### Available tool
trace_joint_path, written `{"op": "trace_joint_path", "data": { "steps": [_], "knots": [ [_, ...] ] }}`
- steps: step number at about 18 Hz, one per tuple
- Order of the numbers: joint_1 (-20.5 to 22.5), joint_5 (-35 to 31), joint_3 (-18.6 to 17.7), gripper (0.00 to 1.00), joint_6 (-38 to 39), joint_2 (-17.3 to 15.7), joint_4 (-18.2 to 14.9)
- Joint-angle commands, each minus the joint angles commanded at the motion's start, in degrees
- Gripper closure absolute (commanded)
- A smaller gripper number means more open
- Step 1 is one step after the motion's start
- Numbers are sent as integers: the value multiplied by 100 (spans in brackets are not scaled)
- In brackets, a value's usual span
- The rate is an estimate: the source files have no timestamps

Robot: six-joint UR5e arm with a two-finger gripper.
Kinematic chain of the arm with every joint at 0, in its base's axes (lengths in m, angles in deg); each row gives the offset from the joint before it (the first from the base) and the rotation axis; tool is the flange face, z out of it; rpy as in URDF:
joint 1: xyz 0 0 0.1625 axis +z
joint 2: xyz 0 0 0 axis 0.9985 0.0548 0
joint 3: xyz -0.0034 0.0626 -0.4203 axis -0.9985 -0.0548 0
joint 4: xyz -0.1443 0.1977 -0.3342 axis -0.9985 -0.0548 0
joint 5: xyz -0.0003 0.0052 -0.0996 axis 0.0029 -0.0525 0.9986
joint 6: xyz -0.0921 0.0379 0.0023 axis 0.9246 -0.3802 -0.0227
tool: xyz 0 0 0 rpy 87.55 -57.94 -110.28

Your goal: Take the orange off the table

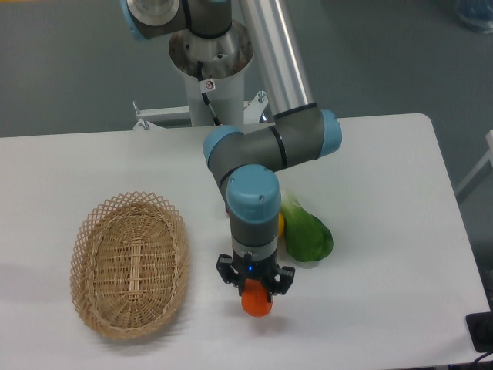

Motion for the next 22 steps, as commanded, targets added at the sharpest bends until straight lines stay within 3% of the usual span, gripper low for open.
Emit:
{"op": "trace_joint_path", "data": {
  "steps": [2,4,6,8,12,22],
  "knots": [
    [79,70,123,44,-720,-308,-579],
    [228,193,246,44,-924,-484,-1115],
    [273,194,605,44,-1423,-616,-1853],
    [369,158,808,44,-1828,-721,-2311],
    [712,193,826,44,-2585,-1012,-2742],
    [809,264,826,44,-2559,-1117,-2753]
  ]
}}
